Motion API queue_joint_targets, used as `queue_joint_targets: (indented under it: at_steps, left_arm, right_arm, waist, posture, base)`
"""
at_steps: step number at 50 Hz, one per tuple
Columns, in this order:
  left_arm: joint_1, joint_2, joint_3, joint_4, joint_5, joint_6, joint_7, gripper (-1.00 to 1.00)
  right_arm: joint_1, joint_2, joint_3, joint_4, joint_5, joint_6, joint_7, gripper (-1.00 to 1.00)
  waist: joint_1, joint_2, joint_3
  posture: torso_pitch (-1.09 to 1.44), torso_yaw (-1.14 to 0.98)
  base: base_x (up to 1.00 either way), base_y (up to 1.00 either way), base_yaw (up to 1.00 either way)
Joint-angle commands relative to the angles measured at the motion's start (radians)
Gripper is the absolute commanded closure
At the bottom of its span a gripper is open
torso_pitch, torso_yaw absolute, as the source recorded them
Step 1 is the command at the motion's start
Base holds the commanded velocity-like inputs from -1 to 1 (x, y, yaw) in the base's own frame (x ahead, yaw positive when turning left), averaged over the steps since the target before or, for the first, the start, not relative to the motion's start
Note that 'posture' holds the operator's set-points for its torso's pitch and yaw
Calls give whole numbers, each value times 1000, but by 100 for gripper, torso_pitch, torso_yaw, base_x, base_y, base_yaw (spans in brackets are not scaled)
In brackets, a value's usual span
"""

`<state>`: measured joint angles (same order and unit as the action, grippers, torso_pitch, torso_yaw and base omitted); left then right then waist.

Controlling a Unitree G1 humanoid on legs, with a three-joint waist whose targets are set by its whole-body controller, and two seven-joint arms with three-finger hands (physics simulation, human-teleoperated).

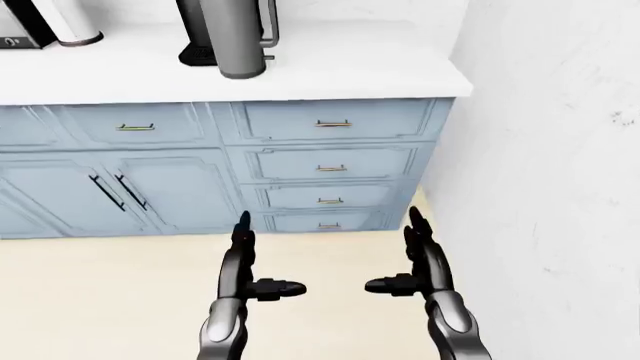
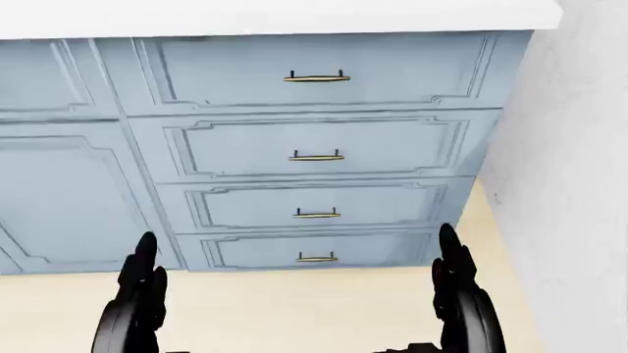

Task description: Close the lid of the electric kettle.

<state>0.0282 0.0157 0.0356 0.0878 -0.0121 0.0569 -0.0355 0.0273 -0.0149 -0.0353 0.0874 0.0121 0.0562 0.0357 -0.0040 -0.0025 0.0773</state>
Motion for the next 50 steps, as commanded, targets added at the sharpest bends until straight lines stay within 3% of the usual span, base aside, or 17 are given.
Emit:
queue_joint_targets:
  at_steps: [1, 3, 4, 5, 7, 8, 24, 35, 45, 50]
  left_arm:
    - [-25, 4, 2, -101, -7, -45, -2, -100]
    - [-27, 4, 3, -94, -7, -50, -3, -100]
    - [-25, 3, 3, -101, -8, -45, -3, -100]
    - [-29, 4, 4, -87, -7, -55, -4, -100]
    - [-29, 4, 4, -88, -7, -54, -4, -100]
    - [-30, 4, 4, -85, -7, -56, -3, -100]
    - [-34, 5, 6, -70, -3, -67, -4, -100]
    - [-36, 7, 13, -70, -8, -72, 2, -100]
    - [-38, 7, 20, -272, -43, 89, 21, -100]
    - [-73, 30, 73, -390, -92, 207, 27, -100]
  right_arm:
    - [-34, -4, -6, -70, 11, -69, 3, -100]
    - [-28, -3, -1, -90, 10, -59, 3, -100]
    - [-28, -2, -1, -94, 8, -55, 1, -100]
    - [-28, -2, 0, -95, 8, -53, 1, -100]
    - [-29, -3, -1, -94, 9, -54, 1, -100]
    - [-29, -2, -1, -98, 9, -51, 1, -100]
    - [-32, -5, -5, -83, 3, -59, -5, -100]
    - [-32, -6, -16, -124, 31, -29, -7, -100]
    - [-37, -11, -29, -263, 57, 85, -15, -100]
    - [-50, -32, -72, -377, 83, 183, -10, -100]
  waist:
    - [-2, -8, -1]
    - [7, -1, -62]
    - [7, -1, -52]
    - [7, -6, -17]
    - [7, -7, -69]
    - [8, -7, -75]
    - [8, -4, -91]
    - [7, -4, -87]
    - [7, -4, -80]
    - [7, -3, -81]
  posture:
    - [0, 0]
    - [0, 0]
    - [0, 0]
    - [0, 0]
    - [0, 0]
    - [0, 0]
    - [0, 0]
    - [0, 0]
    - [0, 0]
    - [0, 0]
  base:
    - [0, 0, 0]
    - [0, 0, 0]
    - [0, 0, 0]
    - [0, 0, 0]
    - [0, 0, 0]
    - [0, 0, 0]
    - [0, 0, 0]
    - [0, 0, 0]
    - [0, 0, 0]
    - [0, 0, 0]
